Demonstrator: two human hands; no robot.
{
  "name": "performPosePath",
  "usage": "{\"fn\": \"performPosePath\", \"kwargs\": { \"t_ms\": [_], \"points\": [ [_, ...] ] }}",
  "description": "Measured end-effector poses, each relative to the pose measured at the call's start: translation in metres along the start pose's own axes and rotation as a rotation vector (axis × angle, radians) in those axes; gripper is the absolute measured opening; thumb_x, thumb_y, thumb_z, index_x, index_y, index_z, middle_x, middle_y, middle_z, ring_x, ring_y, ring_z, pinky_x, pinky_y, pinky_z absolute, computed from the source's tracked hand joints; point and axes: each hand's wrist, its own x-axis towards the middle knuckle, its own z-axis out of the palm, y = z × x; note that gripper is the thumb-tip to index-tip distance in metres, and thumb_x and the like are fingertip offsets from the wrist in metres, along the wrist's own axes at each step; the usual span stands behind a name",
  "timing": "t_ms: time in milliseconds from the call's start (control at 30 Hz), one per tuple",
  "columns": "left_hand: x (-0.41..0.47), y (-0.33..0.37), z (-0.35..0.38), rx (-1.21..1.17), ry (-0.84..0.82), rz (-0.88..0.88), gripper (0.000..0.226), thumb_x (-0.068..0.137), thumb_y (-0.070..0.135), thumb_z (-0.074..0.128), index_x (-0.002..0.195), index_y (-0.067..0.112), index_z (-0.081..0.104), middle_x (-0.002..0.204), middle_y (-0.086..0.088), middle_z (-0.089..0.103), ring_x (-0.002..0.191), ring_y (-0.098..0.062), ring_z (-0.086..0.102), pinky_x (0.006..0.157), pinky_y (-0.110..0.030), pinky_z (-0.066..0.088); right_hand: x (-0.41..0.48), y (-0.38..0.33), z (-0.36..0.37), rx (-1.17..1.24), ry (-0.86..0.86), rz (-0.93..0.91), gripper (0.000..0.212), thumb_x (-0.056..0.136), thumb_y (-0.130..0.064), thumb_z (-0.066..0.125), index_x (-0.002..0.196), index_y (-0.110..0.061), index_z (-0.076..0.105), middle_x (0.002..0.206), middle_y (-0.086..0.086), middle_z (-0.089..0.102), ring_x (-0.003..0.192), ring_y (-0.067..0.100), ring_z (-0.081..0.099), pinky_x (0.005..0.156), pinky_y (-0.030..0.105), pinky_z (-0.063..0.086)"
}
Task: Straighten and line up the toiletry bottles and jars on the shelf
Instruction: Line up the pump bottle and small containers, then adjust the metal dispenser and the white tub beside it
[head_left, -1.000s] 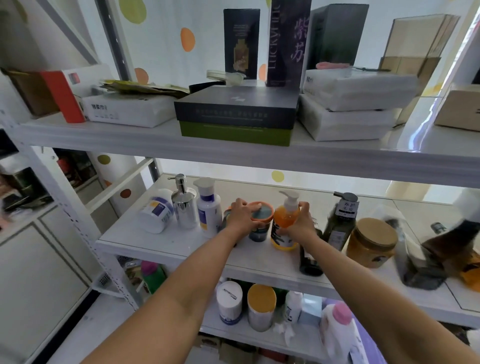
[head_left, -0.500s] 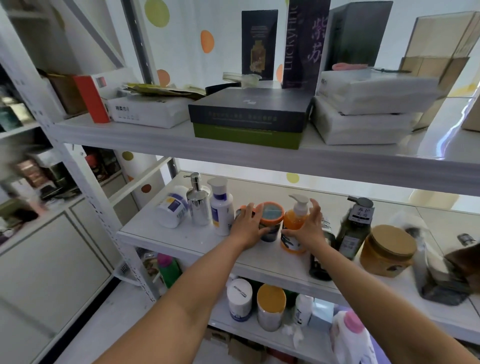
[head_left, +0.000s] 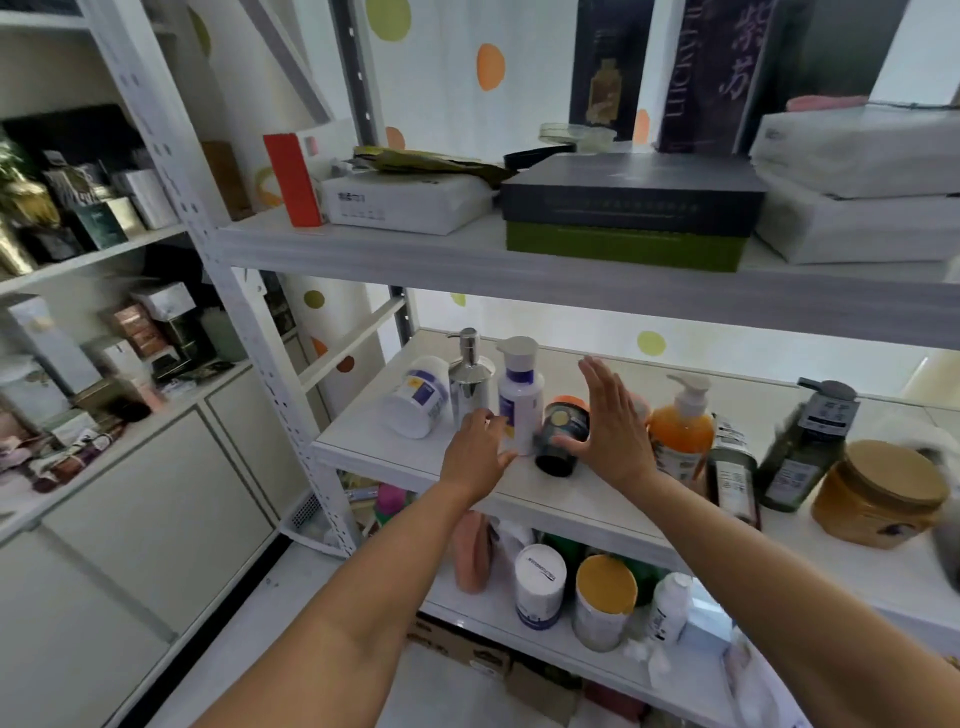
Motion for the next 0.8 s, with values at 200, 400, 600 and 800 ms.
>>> {"fn": "performPosePath", "kwargs": {
  "t_ms": [200,400,600,800],
  "points": [
    [0.004,-0.079,-0.028,-0.063,0.024,-0.145,0.058,0.090,0.032,0.061,0.137,0.009,0.036,0.141,-0.013,0.036,0.130,-0.030,0.033,0.104,-0.037,0.036,0.032,-0.062,0.037,0.389,-0.123,0.436,0.109,0.073,-0.028,0.080,0.151,-0.010,0.005,0.157,0.008,0.015,0.144,0.025,0.021,0.117,0.039,0.025],
    [0.021,-0.126,-0.047,-0.212,-0.022,-0.396,0.078,0.086,0.038,0.065,0.144,0.007,0.021,0.144,-0.019,0.027,0.131,-0.035,0.031,0.105,-0.040,0.034,0.059,-0.084,0.049,0.515,0.000,0.718,0.091,0.075,-0.015,0.077,0.146,-0.006,0.022,0.149,0.013,0.031,0.137,0.029,0.032,0.112,0.039,0.030],
    [0.048,-0.134,-0.041,-0.316,-0.102,-0.495,0.094,0.085,0.046,0.063,0.150,0.010,0.006,0.150,-0.019,0.017,0.136,-0.037,0.025,0.108,-0.044,0.033,0.072,-0.096,0.055,0.440,0.195,0.634,0.085,0.072,-0.022,0.079,0.139,-0.009,0.029,0.141,0.011,0.037,0.130,0.027,0.038,0.104,0.039,0.038],
    [0.072,-0.133,-0.032,-0.258,-0.168,-0.508,0.098,0.084,0.055,0.060,0.150,0.011,0.002,0.150,-0.021,0.020,0.136,-0.038,0.028,0.108,-0.046,0.035,0.104,-0.088,0.051,0.335,0.157,0.474,0.089,0.071,-0.032,0.080,0.141,-0.012,0.029,0.142,0.010,0.036,0.130,0.027,0.038,0.107,0.041,0.039]
  ]
}}
